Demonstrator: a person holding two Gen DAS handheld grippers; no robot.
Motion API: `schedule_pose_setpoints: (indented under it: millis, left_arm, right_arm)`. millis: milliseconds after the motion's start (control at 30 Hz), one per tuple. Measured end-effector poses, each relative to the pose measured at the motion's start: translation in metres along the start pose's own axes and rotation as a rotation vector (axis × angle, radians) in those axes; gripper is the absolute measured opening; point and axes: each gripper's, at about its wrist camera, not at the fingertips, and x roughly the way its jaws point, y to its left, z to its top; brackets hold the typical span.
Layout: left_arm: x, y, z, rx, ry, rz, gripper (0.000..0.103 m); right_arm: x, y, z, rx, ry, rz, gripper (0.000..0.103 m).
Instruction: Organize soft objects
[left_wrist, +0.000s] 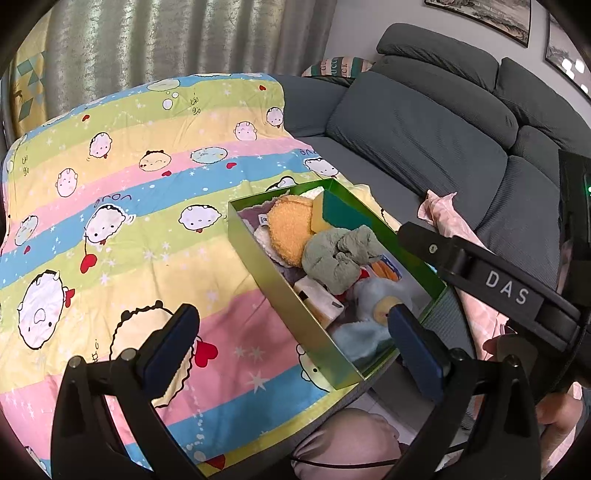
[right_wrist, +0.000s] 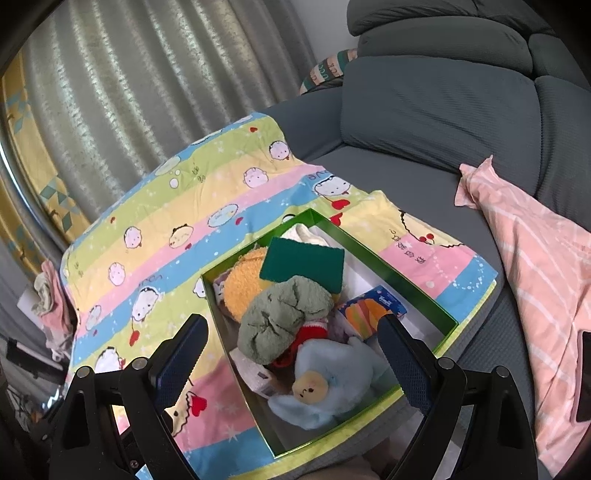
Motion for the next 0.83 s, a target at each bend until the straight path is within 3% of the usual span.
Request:
schedule_pose_setpoints:
  millis: [833]
  left_arm:
    - [0.001,-0.0006,-0.0092,-0.01,0.027,-0.018,0.102]
  right_arm:
    - [-0.005,0.003,-0.0065,-0.029,-0.003,-0.092,0.093]
